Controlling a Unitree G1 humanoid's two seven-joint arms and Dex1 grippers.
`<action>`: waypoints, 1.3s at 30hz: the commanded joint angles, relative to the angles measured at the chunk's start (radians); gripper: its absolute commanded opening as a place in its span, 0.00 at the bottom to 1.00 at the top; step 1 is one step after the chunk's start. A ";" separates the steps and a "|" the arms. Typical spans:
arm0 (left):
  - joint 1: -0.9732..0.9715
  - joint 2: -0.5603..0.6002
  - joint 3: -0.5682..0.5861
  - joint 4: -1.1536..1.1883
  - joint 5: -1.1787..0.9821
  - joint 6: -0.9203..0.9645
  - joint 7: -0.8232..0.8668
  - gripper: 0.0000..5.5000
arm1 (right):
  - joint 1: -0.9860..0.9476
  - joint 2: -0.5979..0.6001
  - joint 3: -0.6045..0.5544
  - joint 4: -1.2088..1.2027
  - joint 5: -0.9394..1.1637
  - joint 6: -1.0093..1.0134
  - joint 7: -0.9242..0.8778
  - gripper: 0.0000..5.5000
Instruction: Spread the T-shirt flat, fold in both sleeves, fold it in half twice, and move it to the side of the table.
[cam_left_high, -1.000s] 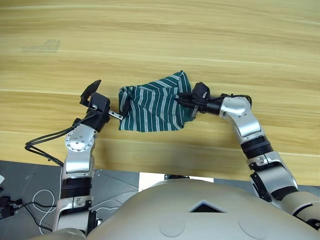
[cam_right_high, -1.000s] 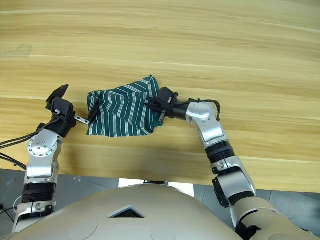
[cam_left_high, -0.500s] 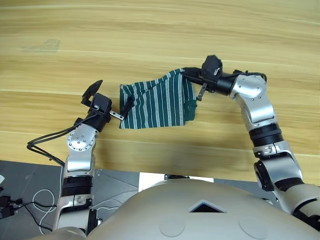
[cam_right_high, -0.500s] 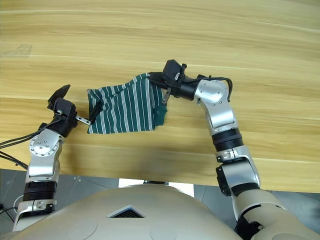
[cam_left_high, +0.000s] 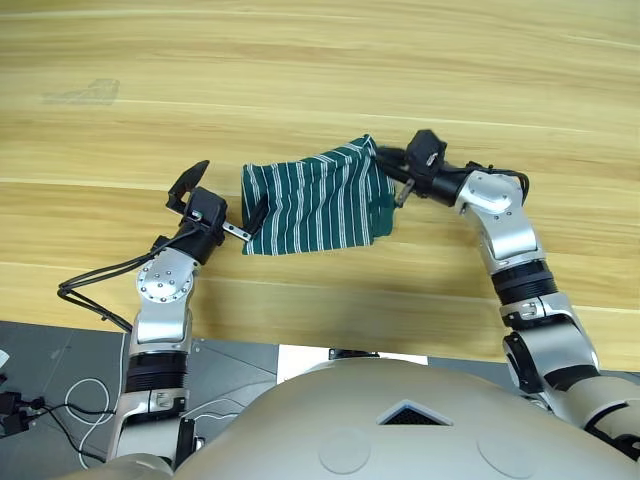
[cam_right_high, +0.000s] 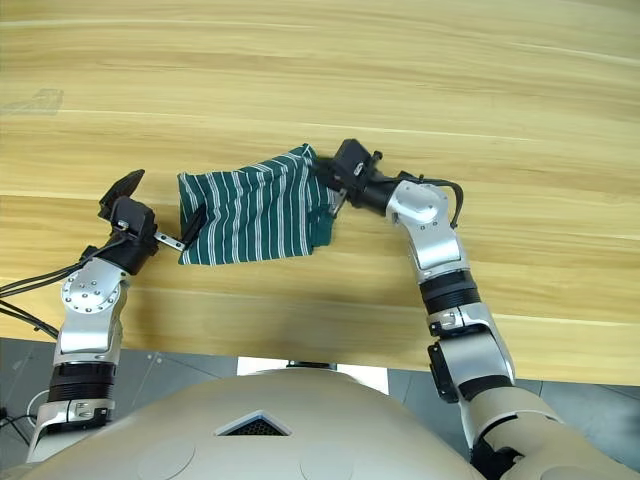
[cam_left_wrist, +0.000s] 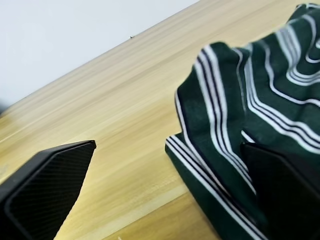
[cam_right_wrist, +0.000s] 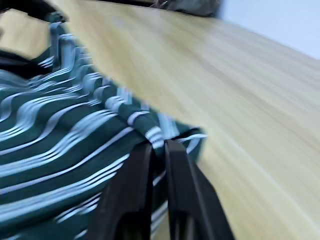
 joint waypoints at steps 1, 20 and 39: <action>-0.003 -0.003 -0.013 0.007 -0.010 -0.011 -0.017 0.98 | -0.082 0.051 -0.129 0.007 0.057 -0.130 -0.131 0.22; -0.170 -0.044 0.035 0.037 -0.043 0.014 0.054 0.98 | -0.012 0.069 -0.010 0.044 -0.036 -0.321 -0.093 0.46; -0.199 -0.049 0.213 -0.040 -0.123 0.057 0.185 0.98 | -0.323 0.171 0.236 0.424 -0.322 -0.423 -0.110 0.46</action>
